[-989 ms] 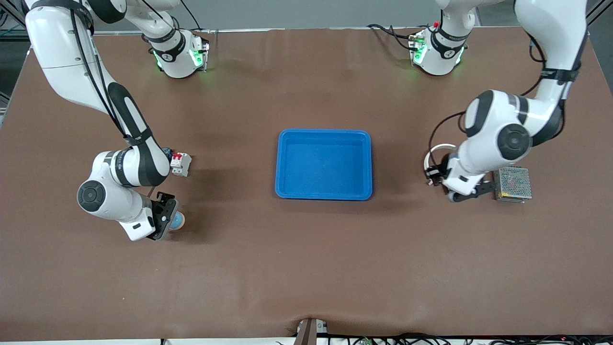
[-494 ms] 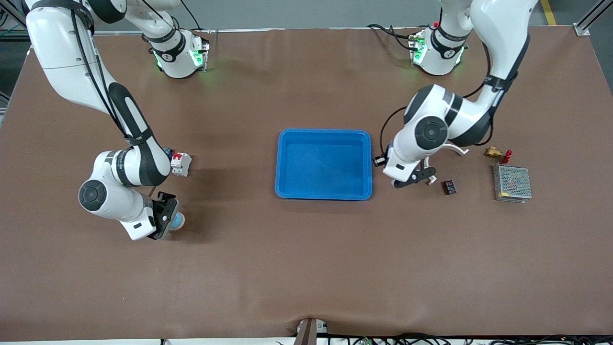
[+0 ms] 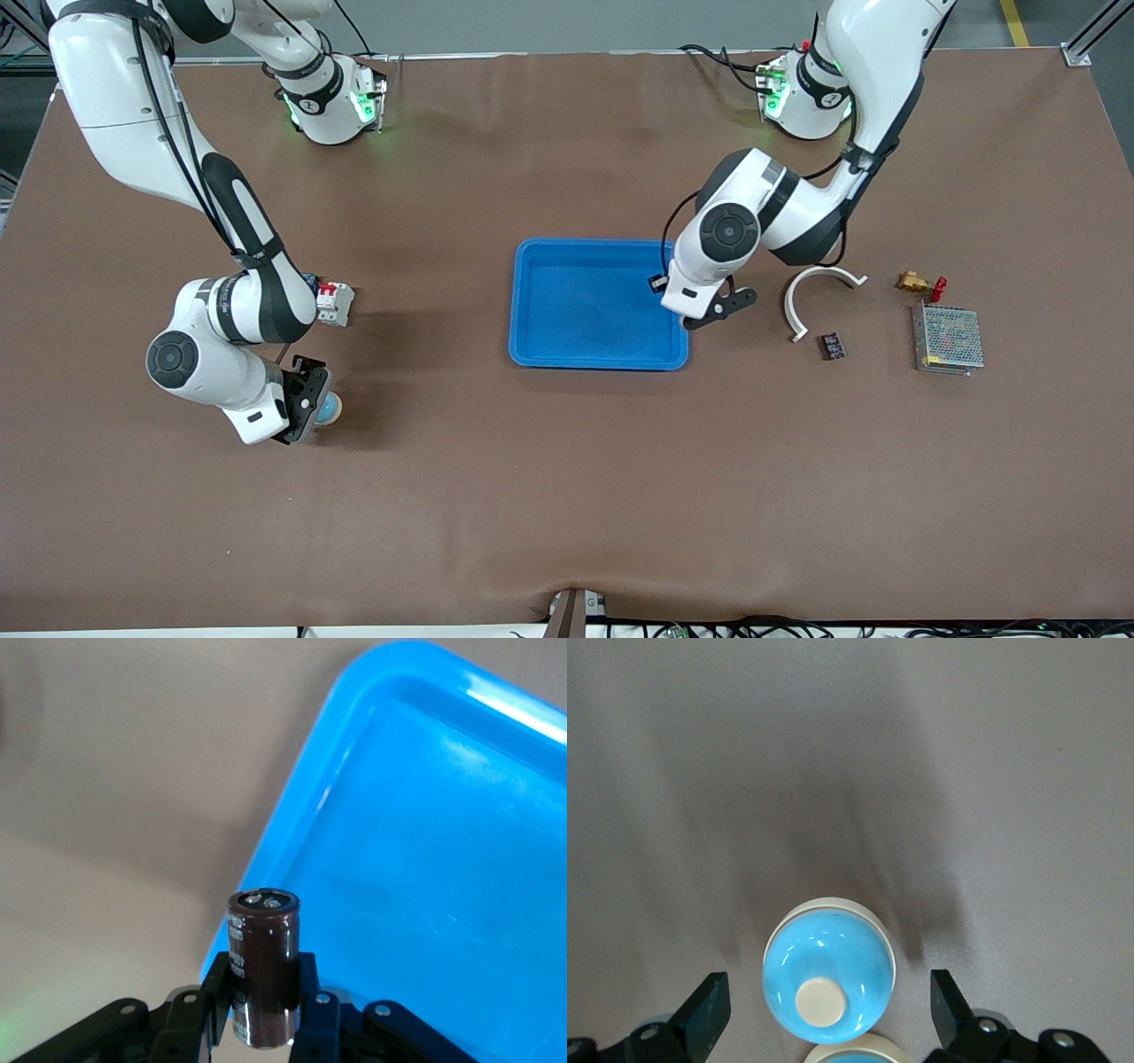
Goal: Place electrolytic capacitor and blue bell in tray
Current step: 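Carry the brown capacitor over the blue tray with the left gripper, then lower the capacitor into the tray and open the left gripper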
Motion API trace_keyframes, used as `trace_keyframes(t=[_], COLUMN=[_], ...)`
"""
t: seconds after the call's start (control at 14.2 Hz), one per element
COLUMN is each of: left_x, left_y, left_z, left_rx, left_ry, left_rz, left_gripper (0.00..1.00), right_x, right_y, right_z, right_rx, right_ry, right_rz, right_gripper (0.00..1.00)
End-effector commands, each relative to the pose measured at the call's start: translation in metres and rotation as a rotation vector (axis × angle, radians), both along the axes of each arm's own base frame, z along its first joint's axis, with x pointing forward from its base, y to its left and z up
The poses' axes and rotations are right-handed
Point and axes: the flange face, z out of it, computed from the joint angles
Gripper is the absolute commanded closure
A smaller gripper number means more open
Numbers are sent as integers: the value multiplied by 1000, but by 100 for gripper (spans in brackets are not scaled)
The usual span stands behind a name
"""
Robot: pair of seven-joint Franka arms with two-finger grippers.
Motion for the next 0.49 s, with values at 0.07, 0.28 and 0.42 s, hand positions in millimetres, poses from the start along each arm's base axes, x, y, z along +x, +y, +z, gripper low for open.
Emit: trace_keyframes(t=[0.07,0.28,0.42], left_x=[-5,-9,-15], left_y=[-21,-25,-31], left_z=[-21,-32,-41], left_rx=[-4,-9,-7], left_ry=[-4,1,10], left_rz=[-16,-11,-26], left_gripper=[100,100,100], right_x=[-3,-3,-2], right_y=[3,4,7], right_z=[-2,-2,-3], right_rx=[17,17,17], right_ry=[-16,-18,-24], right_rz=[-7,-6,-2], right_gripper=[0,0,0])
